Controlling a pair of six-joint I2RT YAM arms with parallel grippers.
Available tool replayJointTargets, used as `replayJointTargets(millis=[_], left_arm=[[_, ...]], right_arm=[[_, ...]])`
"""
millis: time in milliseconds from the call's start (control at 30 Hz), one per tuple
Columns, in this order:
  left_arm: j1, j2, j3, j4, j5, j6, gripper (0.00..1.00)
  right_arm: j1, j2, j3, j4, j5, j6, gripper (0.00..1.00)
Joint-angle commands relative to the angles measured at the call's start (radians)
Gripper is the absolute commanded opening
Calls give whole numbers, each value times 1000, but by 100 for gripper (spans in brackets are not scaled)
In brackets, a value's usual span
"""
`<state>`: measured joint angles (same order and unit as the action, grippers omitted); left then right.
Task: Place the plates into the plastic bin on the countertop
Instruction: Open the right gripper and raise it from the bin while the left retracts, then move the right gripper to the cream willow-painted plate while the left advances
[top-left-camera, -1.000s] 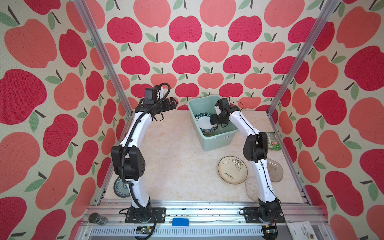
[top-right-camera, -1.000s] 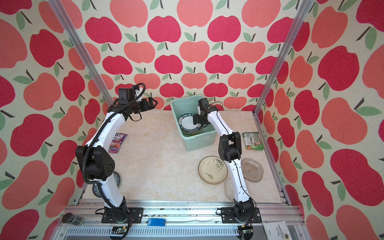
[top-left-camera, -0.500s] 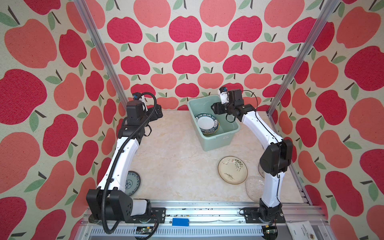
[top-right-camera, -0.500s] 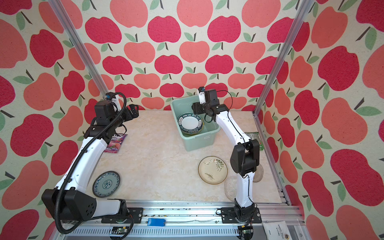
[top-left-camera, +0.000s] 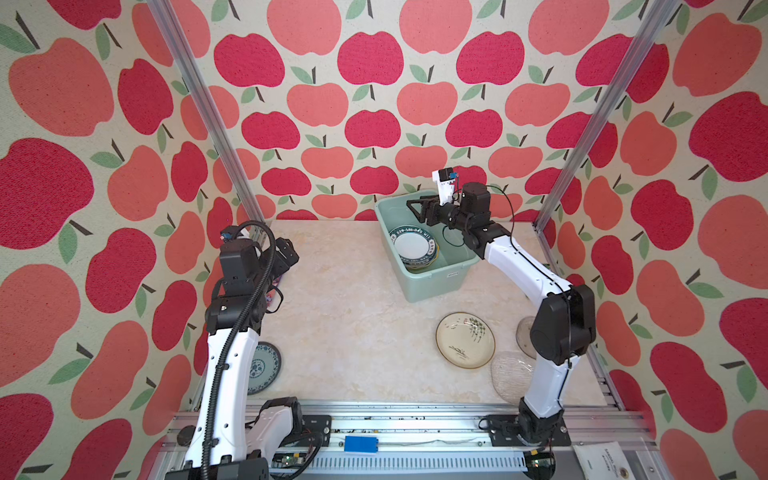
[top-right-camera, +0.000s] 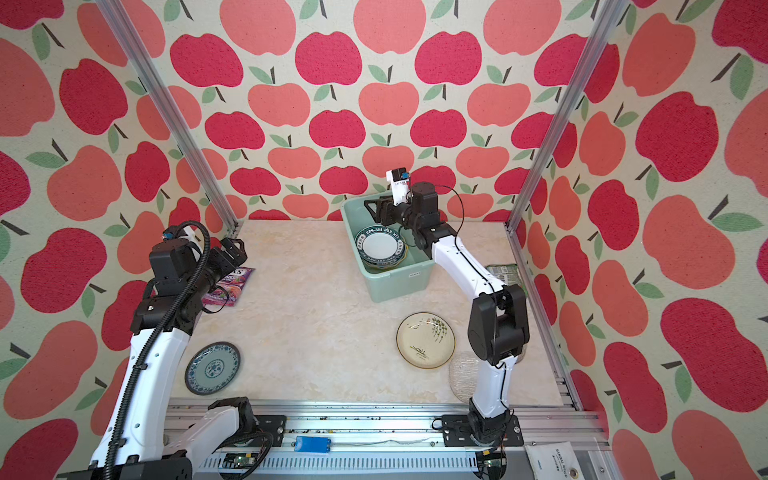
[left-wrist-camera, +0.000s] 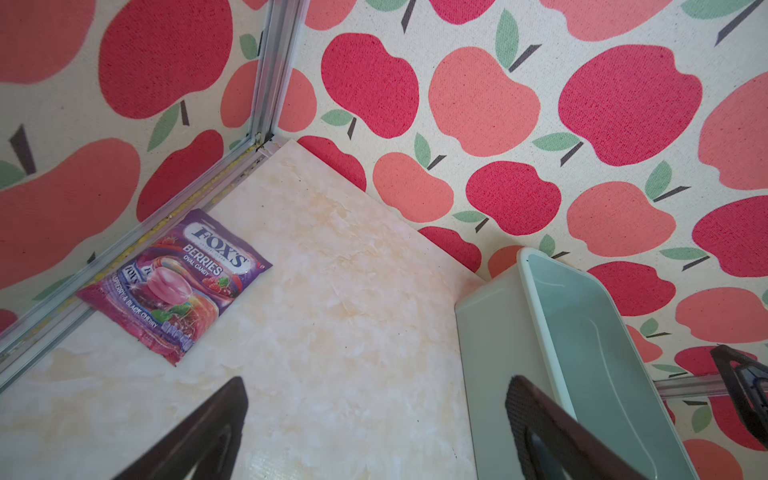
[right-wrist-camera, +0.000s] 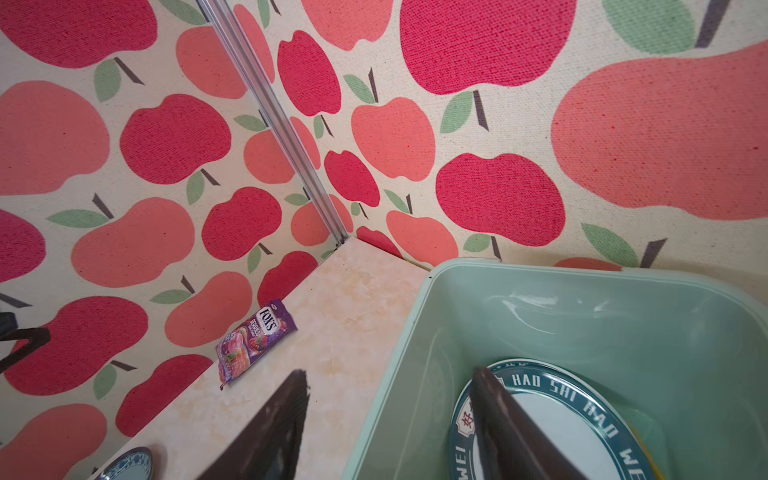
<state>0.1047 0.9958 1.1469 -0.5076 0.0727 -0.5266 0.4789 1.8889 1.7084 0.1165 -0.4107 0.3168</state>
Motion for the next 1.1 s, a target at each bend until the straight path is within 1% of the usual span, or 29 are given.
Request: replayJointTargets(millis=[0, 100, 233, 300, 367, 400, 433, 533, 600, 733, 833, 900, 1067], left_arm=[[4, -6, -16, -112, -45, -34, 99], [5, 7, -8, -132, -17, -47, 100], [-4, 50, 8, -109, 141, -26, 99], [-33, 69, 7, -83, 202, -4, 98], [-91, 87, 5, -51, 243, 38, 99], [-120, 87, 7, -44, 250, 56, 99], [-155, 126, 12, -37, 256, 77, 99], [-256, 173, 15, -11, 278, 120, 99], [-321, 202, 13, 9, 274, 145, 99], [-465, 250, 12, 57, 248, 235, 99], [-555, 280, -3, 105, 240, 295, 99], [-603, 299, -21, 144, 239, 314, 99], [-668, 330, -82, 253, 239, 339, 100]], right_arm=[[21, -40, -31, 25, -54, 29, 64], [30, -67, -77, 25, -34, 27, 64], [27, -140, -154, -12, 32, -4, 64], [19, -180, -179, -59, 58, -25, 64], [7, -224, -195, -141, 87, -42, 64], [2, -246, -201, -181, 103, -48, 64], [-7, -273, -210, -232, 124, -55, 64], [-33, -366, -247, -366, 176, -82, 64], [-49, -438, -281, -443, 211, -99, 64], [-81, -574, -329, -644, 294, -108, 64], [-109, -633, -323, -826, 372, -74, 64], [-131, -651, -316, -941, 418, -32, 64], [-176, -651, -322, -1175, 489, 67, 65]])
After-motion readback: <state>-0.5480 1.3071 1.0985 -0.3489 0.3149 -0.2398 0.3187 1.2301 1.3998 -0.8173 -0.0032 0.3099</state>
